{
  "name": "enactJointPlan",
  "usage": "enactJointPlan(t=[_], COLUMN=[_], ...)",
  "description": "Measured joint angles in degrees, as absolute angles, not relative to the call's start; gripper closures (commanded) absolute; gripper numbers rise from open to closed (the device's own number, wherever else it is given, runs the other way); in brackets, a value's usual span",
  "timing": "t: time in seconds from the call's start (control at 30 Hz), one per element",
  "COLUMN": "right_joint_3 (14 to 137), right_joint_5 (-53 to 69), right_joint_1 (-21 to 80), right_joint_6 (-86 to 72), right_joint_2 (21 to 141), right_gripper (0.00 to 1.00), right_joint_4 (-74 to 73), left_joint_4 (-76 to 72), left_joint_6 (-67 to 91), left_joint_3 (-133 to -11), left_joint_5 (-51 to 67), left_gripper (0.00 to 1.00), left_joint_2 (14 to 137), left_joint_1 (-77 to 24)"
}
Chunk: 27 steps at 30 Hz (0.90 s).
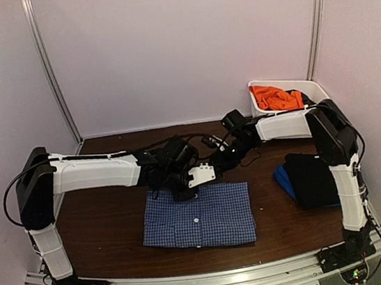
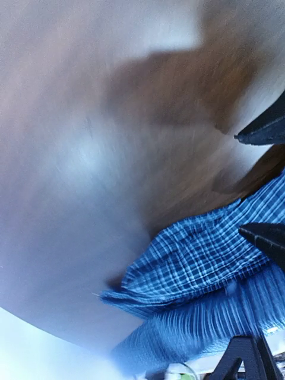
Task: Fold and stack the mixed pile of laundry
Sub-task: Fold the 2/3-rectangle-folded shirt at the center of the board, then adjust the square-folded shirt at the center of the board.
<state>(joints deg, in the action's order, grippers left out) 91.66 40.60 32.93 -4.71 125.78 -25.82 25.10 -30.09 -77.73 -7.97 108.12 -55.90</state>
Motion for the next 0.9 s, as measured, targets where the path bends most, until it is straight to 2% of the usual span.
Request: enactJointPlan(t=[0.03, 0.1, 0.33, 0.4, 0.57, 0.7, 0.9], right_joint_3=[91.6, 90.9, 76.4, 71.8, 63.7, 60.5, 59.6], right_joint_5=[39.7, 38.4, 38.4, 39.2, 40.8, 42.7, 45.9], right_joint_1=[32.0, 30.0, 25.3, 25.7, 26.1, 26.0, 26.0], right_joint_6=[-5.1, -6.2, -8.9, -9.3, -10.8, -12.3, -13.3], right_joint_2=[124.6, 121.2, 102.2, 99.4, 99.1, 100.7, 101.7], right_gripper=[0.46, 0.4, 0.32, 0.31, 0.24, 0.2, 0.25], right_joint_4=[-26.2, -26.2, -20.9, -19.2, -17.0, -15.0, -12.3], left_joint_4=[24.6, 23.4, 20.6, 19.0, 13.7, 10.6, 6.2], left_joint_6=[-29.5, -27.1, -11.6, -5.9, 6.7, 14.3, 21.5], left_joint_3=[-77.7, -77.5, -66.1, -62.1, -49.9, -43.0, -38.2], left_joint_5=[-8.2, -7.8, 1.9, 4.3, 9.5, 12.9, 18.7], left_gripper=[0.63, 0.57, 0.5, 0.44, 0.41, 0.4, 0.39], left_joint_2=[108.1, 107.9, 96.1, 91.2, 79.8, 76.5, 77.8], left_joint_1=[-55.9, -55.6, -48.8, -46.2, -41.3, -36.9, -31.9])
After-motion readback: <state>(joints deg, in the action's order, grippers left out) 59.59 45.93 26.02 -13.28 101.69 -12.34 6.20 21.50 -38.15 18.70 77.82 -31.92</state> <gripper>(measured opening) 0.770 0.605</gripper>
